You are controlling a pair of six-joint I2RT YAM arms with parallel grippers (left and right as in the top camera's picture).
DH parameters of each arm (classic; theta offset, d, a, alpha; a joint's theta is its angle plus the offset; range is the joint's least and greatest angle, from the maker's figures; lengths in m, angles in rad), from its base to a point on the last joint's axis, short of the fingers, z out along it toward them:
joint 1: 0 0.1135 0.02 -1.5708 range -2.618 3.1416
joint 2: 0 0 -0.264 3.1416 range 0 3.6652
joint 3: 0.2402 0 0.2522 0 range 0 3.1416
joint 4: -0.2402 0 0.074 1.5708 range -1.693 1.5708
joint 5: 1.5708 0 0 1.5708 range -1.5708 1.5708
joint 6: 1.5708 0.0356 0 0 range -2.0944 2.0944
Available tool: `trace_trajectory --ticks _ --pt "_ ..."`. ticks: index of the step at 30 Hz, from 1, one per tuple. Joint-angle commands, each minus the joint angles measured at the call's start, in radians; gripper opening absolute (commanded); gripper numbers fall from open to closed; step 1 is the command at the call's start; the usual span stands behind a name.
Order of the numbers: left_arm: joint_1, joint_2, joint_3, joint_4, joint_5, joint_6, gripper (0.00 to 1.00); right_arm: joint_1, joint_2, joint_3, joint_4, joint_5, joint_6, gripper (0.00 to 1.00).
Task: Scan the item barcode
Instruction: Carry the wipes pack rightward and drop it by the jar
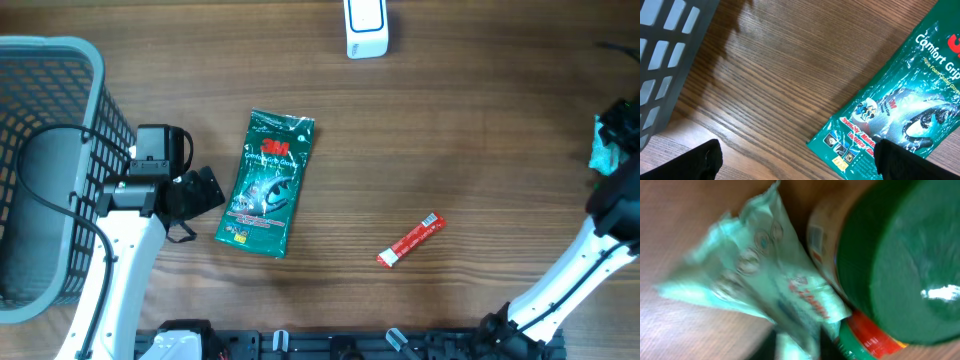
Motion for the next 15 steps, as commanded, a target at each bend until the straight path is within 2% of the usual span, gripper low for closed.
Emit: trace_trajectory --ticks 1,2,4,9,15 --pt "0.005 -0.007 -0.006 0.000 0.002 0.019 1.00 -0.046 -0.041 0.046 -0.042 -0.133 0.022 0.87" --pt "0.005 -0.007 -0.006 0.000 0.002 0.020 1.00 -0.047 -0.043 0.066 -0.058 -0.158 0.022 0.95" --pt "0.005 -0.007 -0.006 0.000 0.002 0.019 1.00 -0.038 -0.065 0.097 -0.072 -0.196 0.020 0.99" --pt "0.005 -0.007 -0.006 0.000 0.002 0.019 1.00 0.022 -0.194 0.104 -0.066 -0.377 -0.010 0.99" --pt "0.005 -0.007 -0.006 0.000 0.002 0.019 1.00 0.135 -0.367 0.103 -0.206 -0.388 0.132 1.00"
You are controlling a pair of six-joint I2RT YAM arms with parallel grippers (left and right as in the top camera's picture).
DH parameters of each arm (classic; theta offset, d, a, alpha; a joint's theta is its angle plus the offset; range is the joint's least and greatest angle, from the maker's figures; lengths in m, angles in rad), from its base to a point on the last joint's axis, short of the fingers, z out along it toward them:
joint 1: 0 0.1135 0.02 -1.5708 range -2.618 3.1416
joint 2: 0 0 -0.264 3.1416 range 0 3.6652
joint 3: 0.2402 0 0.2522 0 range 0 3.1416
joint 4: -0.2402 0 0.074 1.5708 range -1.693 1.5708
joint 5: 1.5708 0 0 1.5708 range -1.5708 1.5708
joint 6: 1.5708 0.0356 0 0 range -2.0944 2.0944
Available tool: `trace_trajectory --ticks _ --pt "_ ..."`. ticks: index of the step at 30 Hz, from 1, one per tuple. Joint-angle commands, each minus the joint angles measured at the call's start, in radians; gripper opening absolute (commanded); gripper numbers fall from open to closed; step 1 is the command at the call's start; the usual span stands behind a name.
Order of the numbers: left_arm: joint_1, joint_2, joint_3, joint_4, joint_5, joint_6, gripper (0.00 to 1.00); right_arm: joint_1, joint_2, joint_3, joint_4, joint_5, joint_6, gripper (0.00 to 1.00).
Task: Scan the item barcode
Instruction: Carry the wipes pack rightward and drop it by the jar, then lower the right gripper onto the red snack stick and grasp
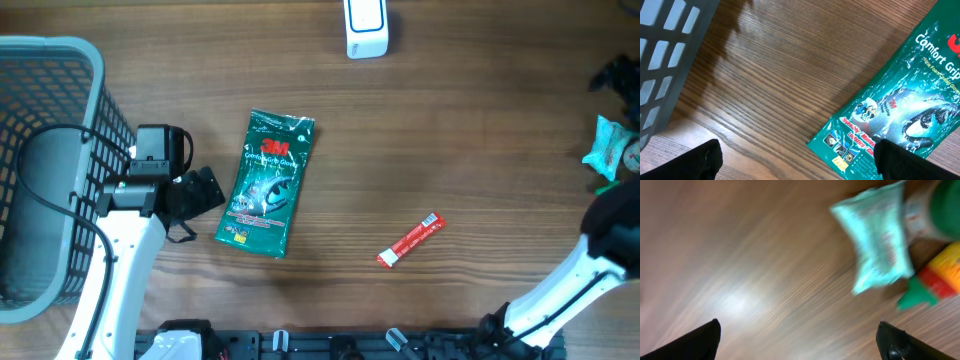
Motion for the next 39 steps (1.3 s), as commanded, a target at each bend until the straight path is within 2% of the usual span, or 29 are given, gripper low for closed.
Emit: trace_trajectory --ticks 1,7,13,16,20,23,26,29,31,33,35,39 --pt "0.005 -0.007 -0.006 0.000 0.002 0.019 1.00 0.068 -0.137 0.028 -0.087 -0.050 0.100 1.00" --pt "0.005 -0.007 -0.006 0.000 0.002 0.020 1.00 0.198 -0.323 0.027 -0.247 0.047 0.093 1.00" --pt "0.005 -0.007 -0.006 0.000 0.002 0.020 1.00 0.357 -0.494 -0.057 -0.247 -0.002 0.101 1.00" --pt "0.005 -0.007 -0.006 0.000 0.002 0.020 1.00 0.470 -0.574 -0.167 -0.247 0.023 0.246 1.00" --pt "0.005 -0.007 -0.006 0.000 0.002 0.019 1.00 0.666 -0.628 -0.412 -0.220 0.024 0.466 1.00" --pt "0.005 -0.007 -0.006 0.000 0.002 0.020 1.00 0.794 -0.625 -0.579 -0.149 -0.019 0.554 1.00" --pt "0.005 -0.007 -0.006 0.000 0.002 0.019 1.00 0.943 -0.623 -0.807 0.058 -0.109 0.557 1.00" --pt "0.005 -0.007 -0.006 0.000 0.002 0.020 1.00 1.043 -0.624 -0.981 0.208 -0.104 0.605 1.00" --pt "0.005 -0.007 -0.006 0.000 0.002 0.019 1.00 1.092 -0.624 -1.068 0.224 -0.045 0.711 1.00" --pt "0.005 -0.007 -0.006 0.000 0.002 0.019 1.00 1.115 -0.626 -1.109 0.236 0.027 0.746 0.99" --pt "0.005 -0.007 -0.006 0.000 0.002 0.019 1.00 1.131 -0.628 -1.157 0.283 0.110 0.756 0.96" --pt "0.005 -0.007 -0.006 0.000 0.002 0.019 1.00 1.131 -0.635 -1.251 0.385 0.080 0.741 0.86"
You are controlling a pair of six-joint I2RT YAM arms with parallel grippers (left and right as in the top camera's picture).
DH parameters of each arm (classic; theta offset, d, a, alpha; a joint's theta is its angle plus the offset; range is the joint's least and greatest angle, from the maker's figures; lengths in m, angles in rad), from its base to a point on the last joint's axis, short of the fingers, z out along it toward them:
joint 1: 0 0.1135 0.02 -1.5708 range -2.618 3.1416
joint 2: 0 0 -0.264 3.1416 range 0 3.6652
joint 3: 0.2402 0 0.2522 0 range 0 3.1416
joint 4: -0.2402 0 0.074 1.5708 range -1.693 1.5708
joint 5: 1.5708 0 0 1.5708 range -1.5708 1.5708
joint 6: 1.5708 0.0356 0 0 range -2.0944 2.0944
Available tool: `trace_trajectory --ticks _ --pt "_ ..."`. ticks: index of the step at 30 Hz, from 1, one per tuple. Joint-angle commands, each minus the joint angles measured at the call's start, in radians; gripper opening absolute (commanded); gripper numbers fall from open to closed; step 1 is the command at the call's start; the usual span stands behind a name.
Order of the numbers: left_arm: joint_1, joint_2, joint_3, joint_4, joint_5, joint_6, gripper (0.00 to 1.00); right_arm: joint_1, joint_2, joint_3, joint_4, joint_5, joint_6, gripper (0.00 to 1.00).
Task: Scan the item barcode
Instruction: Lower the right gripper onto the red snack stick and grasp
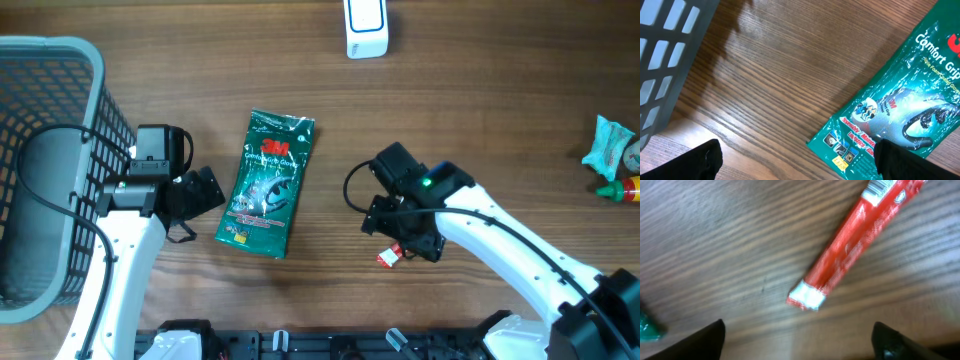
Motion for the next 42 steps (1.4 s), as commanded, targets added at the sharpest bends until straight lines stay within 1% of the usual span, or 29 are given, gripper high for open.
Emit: trace_trajectory --ticks 1,3,5,7,9,10,12,14,16,19,20,23,26,28,30,32,34,37,42 --pt "0.005 -0.007 -0.006 0.000 0.002 0.020 1.00 0.006 -0.026 -0.074 0.040 0.025 0.002 0.85" --pt "0.005 -0.007 -0.006 0.000 0.002 0.019 1.00 0.006 -0.078 -0.087 0.037 0.016 -0.023 0.84" --pt "0.005 -0.007 -0.006 0.000 0.002 0.020 1.00 0.013 -0.176 -0.095 0.018 0.027 -0.019 0.85" --pt "0.005 -0.007 -0.006 0.000 0.002 0.019 1.00 0.025 -0.296 -0.113 0.013 0.049 -0.017 0.91" --pt "0.005 -0.007 -0.006 0.000 0.002 0.019 1.00 0.043 -0.435 -0.165 0.037 0.083 0.016 1.00" --pt "0.005 -0.007 -0.006 0.000 0.002 0.019 1.00 0.050 -0.492 -0.200 0.054 0.098 0.041 1.00" --pt "0.005 -0.007 -0.006 0.000 0.002 0.020 1.00 0.053 -0.608 -0.303 0.126 0.106 0.093 1.00" --pt "0.005 -0.007 -0.006 0.000 0.002 0.019 1.00 0.053 -0.694 -0.411 0.246 0.059 0.097 1.00" --pt "0.005 -0.007 -0.006 0.000 0.002 0.020 1.00 0.053 -0.736 -0.496 0.336 0.019 0.111 0.87" --pt "0.005 -0.007 -0.006 0.000 0.002 0.020 1.00 0.053 -0.729 -0.569 0.359 0.026 0.229 0.81" --pt "0.005 -0.007 -0.006 0.000 0.002 0.020 1.00 0.053 -0.719 -0.589 0.373 0.033 0.248 0.80" --pt "0.005 -0.007 -0.006 0.000 0.002 0.019 1.00 0.053 -0.683 -0.605 0.415 0.055 0.246 0.76" --pt "0.005 -0.007 -0.006 0.000 0.002 0.020 1.00 0.053 -0.611 -0.605 0.467 0.058 0.249 0.68" --pt "0.005 -0.007 -0.006 0.000 0.002 0.019 1.00 0.053 -0.546 -0.605 0.492 0.057 0.280 0.64" --pt "0.005 -0.007 -0.006 0.000 0.002 0.019 1.00 0.052 -0.462 -0.605 0.530 0.043 0.305 0.55" --pt "0.005 -0.007 -0.006 0.000 0.002 0.020 1.00 0.043 -0.400 -0.605 0.569 0.020 0.302 0.41" --pt "0.005 -0.007 -0.006 0.000 0.002 0.020 1.00 0.013 -0.368 -0.603 0.576 -0.005 0.299 0.34" --pt "0.005 -0.007 -0.006 0.000 0.002 0.019 1.00 -0.027 -0.366 -0.603 0.574 -0.023 0.268 0.33" --pt "0.005 -0.007 -0.006 0.000 0.002 0.020 1.00 -0.032 -0.366 -0.603 0.586 -0.034 0.239 0.33"
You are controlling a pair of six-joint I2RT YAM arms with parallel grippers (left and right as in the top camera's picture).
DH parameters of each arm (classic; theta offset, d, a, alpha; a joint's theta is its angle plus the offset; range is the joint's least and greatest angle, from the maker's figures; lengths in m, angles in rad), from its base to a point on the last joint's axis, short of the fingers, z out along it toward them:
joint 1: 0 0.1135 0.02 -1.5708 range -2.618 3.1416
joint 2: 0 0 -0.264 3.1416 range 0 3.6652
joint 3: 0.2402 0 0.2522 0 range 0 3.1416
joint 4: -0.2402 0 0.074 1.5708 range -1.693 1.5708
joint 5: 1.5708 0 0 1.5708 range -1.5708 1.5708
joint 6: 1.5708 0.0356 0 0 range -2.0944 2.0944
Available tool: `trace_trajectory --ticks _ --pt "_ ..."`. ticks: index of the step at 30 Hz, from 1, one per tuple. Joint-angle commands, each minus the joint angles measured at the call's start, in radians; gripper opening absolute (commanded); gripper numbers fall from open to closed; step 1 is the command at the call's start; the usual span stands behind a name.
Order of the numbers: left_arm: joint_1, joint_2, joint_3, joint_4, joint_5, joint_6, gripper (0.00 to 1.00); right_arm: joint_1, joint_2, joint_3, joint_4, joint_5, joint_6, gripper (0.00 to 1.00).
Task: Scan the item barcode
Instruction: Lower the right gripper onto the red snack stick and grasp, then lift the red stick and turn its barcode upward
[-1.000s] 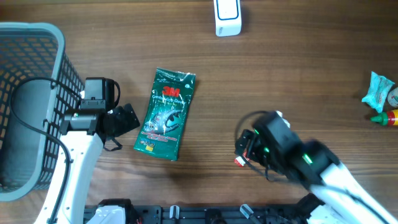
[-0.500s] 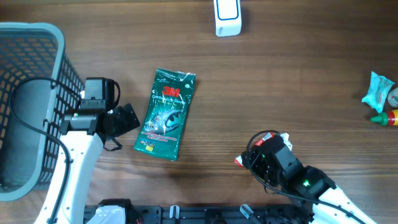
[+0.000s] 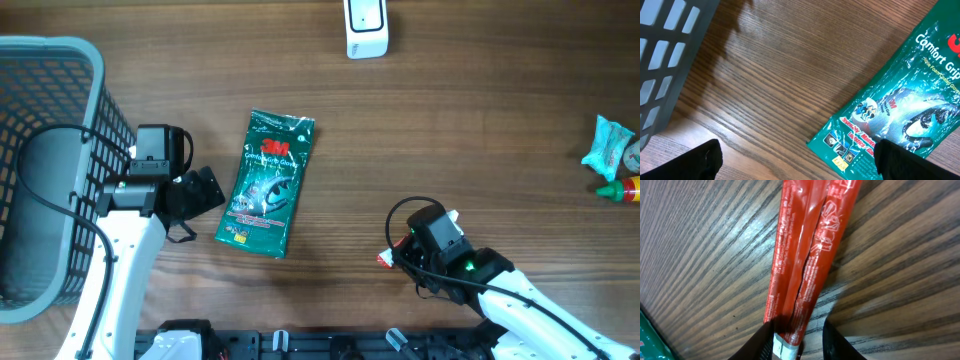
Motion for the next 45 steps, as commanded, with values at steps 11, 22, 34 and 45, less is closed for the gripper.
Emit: trace_trajectory --ticks 11,22,34,45 --pt "0.005 -0.007 -0.006 0.000 0.002 0.019 1.00 -0.005 0.019 0.003 0.037 -0.021 -0.140 0.06" --pt "0.005 -0.007 -0.006 0.000 0.002 0.019 1.00 -0.005 0.018 0.279 -0.222 -0.022 -0.751 0.05" --pt "0.005 -0.007 -0.006 0.000 0.002 0.020 1.00 -0.005 0.023 0.342 -0.297 0.070 -0.734 0.20" --pt "0.005 -0.007 -0.006 0.000 0.002 0.020 1.00 -0.005 0.285 0.292 -0.133 0.047 -0.653 0.33"
